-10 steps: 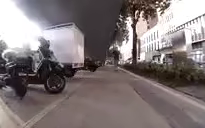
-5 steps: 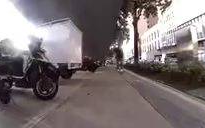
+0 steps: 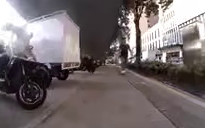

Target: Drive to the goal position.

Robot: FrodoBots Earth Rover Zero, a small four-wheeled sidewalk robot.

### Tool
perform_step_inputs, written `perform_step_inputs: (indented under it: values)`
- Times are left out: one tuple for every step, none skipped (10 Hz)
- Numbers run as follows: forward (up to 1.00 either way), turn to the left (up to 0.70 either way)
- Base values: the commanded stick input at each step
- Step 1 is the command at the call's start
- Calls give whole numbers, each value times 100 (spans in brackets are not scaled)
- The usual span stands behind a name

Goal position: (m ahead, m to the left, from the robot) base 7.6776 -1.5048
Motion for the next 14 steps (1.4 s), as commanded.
perform_step_inputs:
  values:
    - [45, 0]
    - [45, 0]
    - [45, 0]
    - [45, 0]
    - [45, 0]
    - [45, 0]
    - [45, 0]
    - [45, 0]
    - [45, 0]
    - [45, 0]
    - [45, 0]
    - [45, 0]
    - [45, 0]
    - [45, 0]
